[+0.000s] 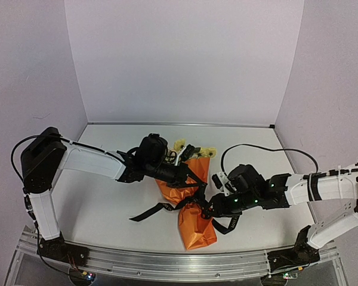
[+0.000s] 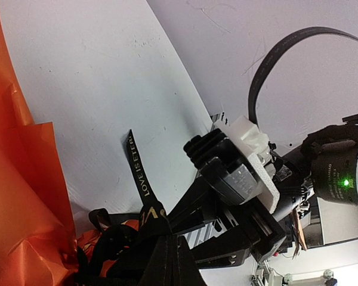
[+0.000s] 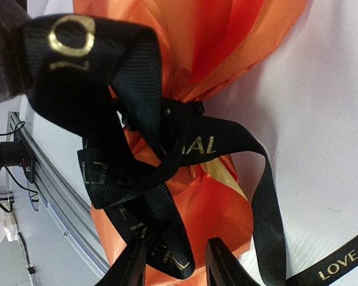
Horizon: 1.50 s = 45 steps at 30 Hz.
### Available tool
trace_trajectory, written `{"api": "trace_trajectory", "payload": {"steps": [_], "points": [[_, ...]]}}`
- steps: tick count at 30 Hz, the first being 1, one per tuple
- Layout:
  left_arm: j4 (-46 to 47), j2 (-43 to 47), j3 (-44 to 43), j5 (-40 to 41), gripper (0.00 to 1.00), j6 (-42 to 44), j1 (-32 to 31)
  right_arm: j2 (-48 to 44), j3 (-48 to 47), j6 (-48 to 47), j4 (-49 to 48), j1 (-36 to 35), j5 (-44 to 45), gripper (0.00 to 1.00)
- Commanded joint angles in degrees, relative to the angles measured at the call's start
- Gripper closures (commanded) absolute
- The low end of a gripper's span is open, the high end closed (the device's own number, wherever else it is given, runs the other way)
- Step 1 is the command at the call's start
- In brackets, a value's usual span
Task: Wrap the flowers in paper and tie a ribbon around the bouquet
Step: Cross the half-tied ribbon over the folded bouquet.
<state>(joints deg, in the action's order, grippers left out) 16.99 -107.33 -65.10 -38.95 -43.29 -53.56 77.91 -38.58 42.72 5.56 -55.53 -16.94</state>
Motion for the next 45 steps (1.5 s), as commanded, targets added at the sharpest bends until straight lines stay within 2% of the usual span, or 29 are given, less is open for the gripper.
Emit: {"api": "trace_trajectory", "payload": {"steps": [1, 5, 11, 13, 16, 19, 23, 25, 29, 37, 45], "points": [[1.89, 3.79, -0.02, -1.18, 1.00, 1.66, 0.30, 0.67, -2.02, 0.11, -1.33, 0.58, -1.61, 0.63], [1.86, 4.17, 0.05, -1.16, 1.00, 2.19, 0.30, 0.93, -2.47, 0.64, -1.33, 0.83, -2.58, 0.64], [2.60, 4.46, 0.49, -1.17, 1.00, 2.25, 0.30, 1.52, -3.07, 1.45, -1.32, 1.03, -2.84, 0.73], [3.00, 4.54, 0.86, -1.17, 1.00, 2.24, 0.27, 1.94, -3.45, 1.70, -1.34, 1.01, -3.17, 0.81], [3.53, 5.27, 2.06, -0.68, 1.00, 2.26, 0.30, 2.11, -3.74, 1.92, -1.35, 1.00, -2.73, 1.00], [3.70, 7.41, 4.59, 1.49, 1.00, 2.73, 0.30, 1.11, -4.34, 0.33, 3.50, 1.27, 0.22, 1.00], [3.83, 11.11, 9.29, 4.62, 1.00, 3.30, 0.30, -0.51, -8.15, -7.52, 17.47, 1.42, 9.83, 1.00], [4.46, 12.77, 12.47, 6.67, 1.00, 3.14, 0.30, 0.06, -9.36, -10.58, 20.00, 1.70, 13.79, 1.00], [5.82, 16.41, 18.15, 10.51, 1.00, 2.17, 0.48, 3.51, -10.42, -15.09, 20.06, 2.01, 19.37, 1.00], [6.67, 23.02, 29.21, 17.87, 1.00, -0.66, 3.23, 13.65, -10.70, -11.15, 9.84, 1.32, 17.72, 1.00], [5.94, 28.68, 35.45, 21.13, 1.00, -1.17, 7.38, 12.76, -11.66, -6.64, 12.01, -6.11, 29.15, 1.00]]}}
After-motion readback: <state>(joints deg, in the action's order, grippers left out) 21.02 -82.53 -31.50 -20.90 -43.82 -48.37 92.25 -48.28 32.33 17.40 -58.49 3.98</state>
